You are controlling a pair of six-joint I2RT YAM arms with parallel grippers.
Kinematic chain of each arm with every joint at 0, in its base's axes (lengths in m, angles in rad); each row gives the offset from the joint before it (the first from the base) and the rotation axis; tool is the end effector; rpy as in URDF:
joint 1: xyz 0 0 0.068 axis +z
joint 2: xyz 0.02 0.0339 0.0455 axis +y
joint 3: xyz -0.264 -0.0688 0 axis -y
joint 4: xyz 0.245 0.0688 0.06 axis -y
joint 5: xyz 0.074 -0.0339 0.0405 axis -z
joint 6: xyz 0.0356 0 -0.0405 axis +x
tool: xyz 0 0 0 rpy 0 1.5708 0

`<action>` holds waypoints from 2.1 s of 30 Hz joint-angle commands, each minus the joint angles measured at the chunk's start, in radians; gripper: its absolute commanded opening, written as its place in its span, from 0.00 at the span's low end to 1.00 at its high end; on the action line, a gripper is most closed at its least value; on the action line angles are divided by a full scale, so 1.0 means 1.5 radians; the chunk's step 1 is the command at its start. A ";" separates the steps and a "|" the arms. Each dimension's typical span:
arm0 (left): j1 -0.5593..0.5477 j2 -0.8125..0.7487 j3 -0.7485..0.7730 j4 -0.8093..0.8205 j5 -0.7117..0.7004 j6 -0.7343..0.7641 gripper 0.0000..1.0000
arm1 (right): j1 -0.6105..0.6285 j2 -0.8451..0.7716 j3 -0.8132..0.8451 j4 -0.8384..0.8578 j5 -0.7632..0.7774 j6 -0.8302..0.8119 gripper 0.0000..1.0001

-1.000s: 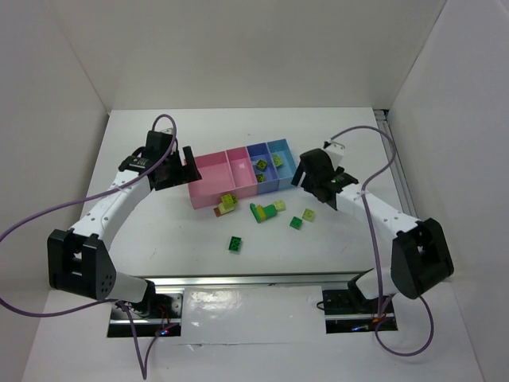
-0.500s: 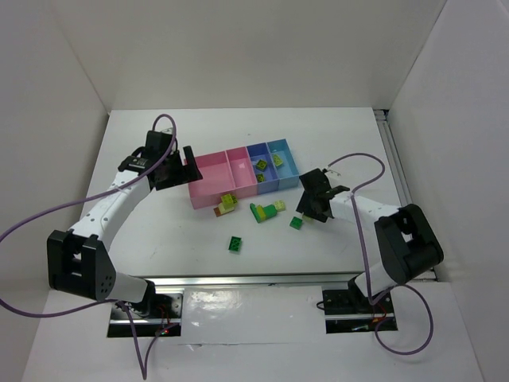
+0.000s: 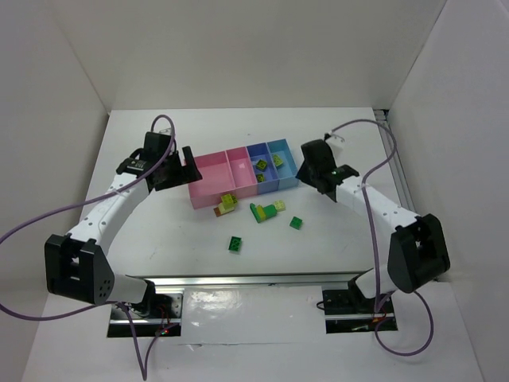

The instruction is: Sort the legos into containers by color

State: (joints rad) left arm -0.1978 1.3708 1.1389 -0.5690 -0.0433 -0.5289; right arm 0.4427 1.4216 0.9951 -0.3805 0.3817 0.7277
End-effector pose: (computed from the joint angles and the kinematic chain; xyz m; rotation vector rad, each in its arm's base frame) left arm 0.2906 -0.0567 0.2957 -0.4147 2.3548 -0.2959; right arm 0.2792 0.1177 0.2505 0.5038 2.2538 0.1400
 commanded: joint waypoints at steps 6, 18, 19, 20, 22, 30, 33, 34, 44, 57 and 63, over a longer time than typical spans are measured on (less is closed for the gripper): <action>0.004 -0.027 0.009 -0.002 0.011 -0.001 0.94 | 0.000 0.228 0.286 0.011 0.013 -0.097 0.35; 0.004 -0.041 0.015 -0.008 0.005 0.005 0.94 | -0.013 0.187 0.297 0.010 0.024 -0.105 0.70; 0.004 -0.041 0.015 -0.008 0.005 0.005 0.94 | -0.013 0.158 0.232 0.010 0.024 -0.085 0.67; 0.004 -0.041 0.015 -0.008 0.005 0.005 0.94 | -0.013 0.129 0.195 0.010 0.032 -0.077 0.66; 0.004 -0.033 0.015 -0.008 0.005 0.005 0.94 | -0.013 0.049 0.087 0.010 0.032 -0.057 0.66; 0.004 -0.021 0.009 0.005 0.018 -0.001 0.94 | 0.044 -0.065 -0.134 -0.011 -0.079 0.057 0.85; 0.004 -0.021 0.003 0.005 0.024 -0.001 0.94 | 0.053 -0.058 -0.162 0.003 -0.094 0.088 0.85; 0.004 -0.021 0.003 0.005 0.024 -0.001 0.94 | 0.053 -0.045 -0.170 0.009 -0.100 0.088 0.85; 0.004 -0.027 -0.004 0.005 0.018 0.005 0.94 | 0.098 0.041 -0.160 0.014 -0.092 0.108 0.68; 0.004 -0.027 -0.010 0.005 0.018 0.005 0.94 | 0.186 0.066 0.005 -0.060 0.027 0.064 0.23; 0.004 -0.033 -0.016 0.005 0.004 -0.001 0.94 | 0.222 0.128 0.160 -0.051 0.034 -0.004 0.23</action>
State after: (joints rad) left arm -0.1974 1.3350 1.1267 -0.5720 -0.0216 -0.5274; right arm 0.7574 1.5639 1.1305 -0.4568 0.3836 0.7929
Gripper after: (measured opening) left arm 0.946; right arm 0.435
